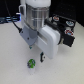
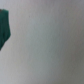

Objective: Open the kcup holder, insert the kcup into the holder, and close the kcup holder

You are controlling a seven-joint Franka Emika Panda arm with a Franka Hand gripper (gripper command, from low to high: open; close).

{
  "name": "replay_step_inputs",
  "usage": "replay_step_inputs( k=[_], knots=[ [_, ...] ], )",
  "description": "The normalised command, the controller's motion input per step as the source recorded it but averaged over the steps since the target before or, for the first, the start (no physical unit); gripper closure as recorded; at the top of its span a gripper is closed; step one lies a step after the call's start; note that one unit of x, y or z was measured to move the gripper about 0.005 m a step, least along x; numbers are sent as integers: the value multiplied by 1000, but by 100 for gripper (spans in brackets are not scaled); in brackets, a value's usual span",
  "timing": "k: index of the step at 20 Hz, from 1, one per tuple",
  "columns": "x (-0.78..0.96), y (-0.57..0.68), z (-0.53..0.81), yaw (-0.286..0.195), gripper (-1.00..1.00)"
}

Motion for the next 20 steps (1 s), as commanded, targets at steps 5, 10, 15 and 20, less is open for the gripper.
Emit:
replay_step_inputs(
  k=[5,10,15,20],
  knots=[
    [537,-224,0,-115,-100],
    [293,-301,-86,-80,-100],
    [32,-309,-167,0,-100],
    [414,-177,-68,-57,-100]
  ],
)
